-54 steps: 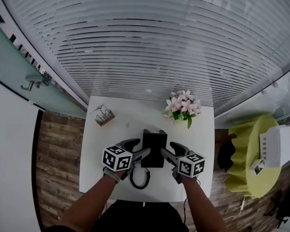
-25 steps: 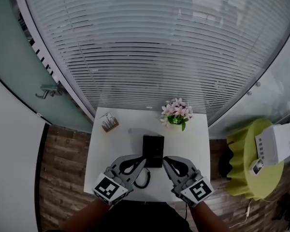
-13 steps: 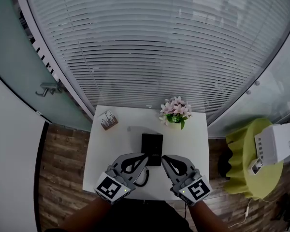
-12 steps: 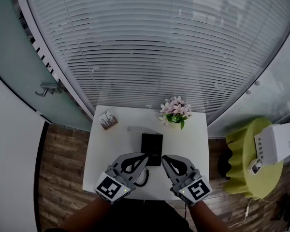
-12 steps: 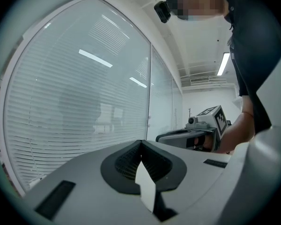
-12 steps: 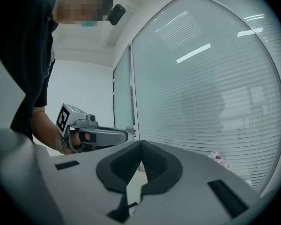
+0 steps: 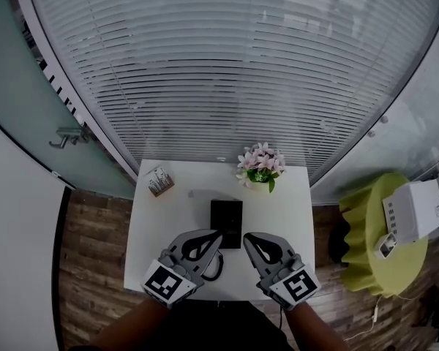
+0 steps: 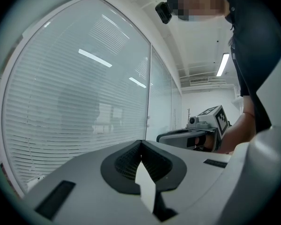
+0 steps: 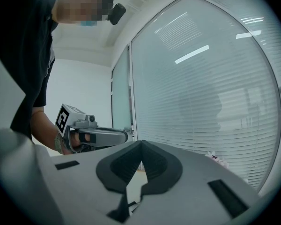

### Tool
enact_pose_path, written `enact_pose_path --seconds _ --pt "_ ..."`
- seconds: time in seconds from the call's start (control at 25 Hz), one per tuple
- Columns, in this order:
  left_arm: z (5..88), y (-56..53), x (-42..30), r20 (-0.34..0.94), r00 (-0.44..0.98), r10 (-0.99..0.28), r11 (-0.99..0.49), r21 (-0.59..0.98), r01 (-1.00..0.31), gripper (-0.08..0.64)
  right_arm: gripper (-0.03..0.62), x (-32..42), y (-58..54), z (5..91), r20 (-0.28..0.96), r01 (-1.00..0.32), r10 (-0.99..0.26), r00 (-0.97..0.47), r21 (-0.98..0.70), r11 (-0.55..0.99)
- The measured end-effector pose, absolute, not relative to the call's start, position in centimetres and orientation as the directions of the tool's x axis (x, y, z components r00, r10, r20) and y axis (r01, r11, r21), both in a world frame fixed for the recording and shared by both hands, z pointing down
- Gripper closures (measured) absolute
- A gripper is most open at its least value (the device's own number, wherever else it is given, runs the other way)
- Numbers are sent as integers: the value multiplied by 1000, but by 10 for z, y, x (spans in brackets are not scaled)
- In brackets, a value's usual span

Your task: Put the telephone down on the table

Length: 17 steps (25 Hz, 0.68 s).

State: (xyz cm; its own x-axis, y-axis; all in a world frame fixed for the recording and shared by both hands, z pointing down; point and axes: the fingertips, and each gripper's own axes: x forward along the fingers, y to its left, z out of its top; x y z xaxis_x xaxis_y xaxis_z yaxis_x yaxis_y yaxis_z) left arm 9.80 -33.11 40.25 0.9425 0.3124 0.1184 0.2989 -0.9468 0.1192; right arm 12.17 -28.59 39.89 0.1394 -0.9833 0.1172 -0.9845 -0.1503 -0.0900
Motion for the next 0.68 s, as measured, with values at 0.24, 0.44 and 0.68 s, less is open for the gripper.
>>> enact_pose_path --seconds 0.24,0.44,0.68 --pt "403 -328 97 119 940 321 -945 113 308 551 570 121 -284 399 116 -984 -983 143 -87 -153" --pt "403 -329 96 121 941 316 -946 114 304 551 571 119 -286 398 115 -985 -984 137 -90 -148" --pt "405 -329 95 125 941 314 -947 116 300 551 570 118 -286 398 110 -985 -985 133 -94 -143"
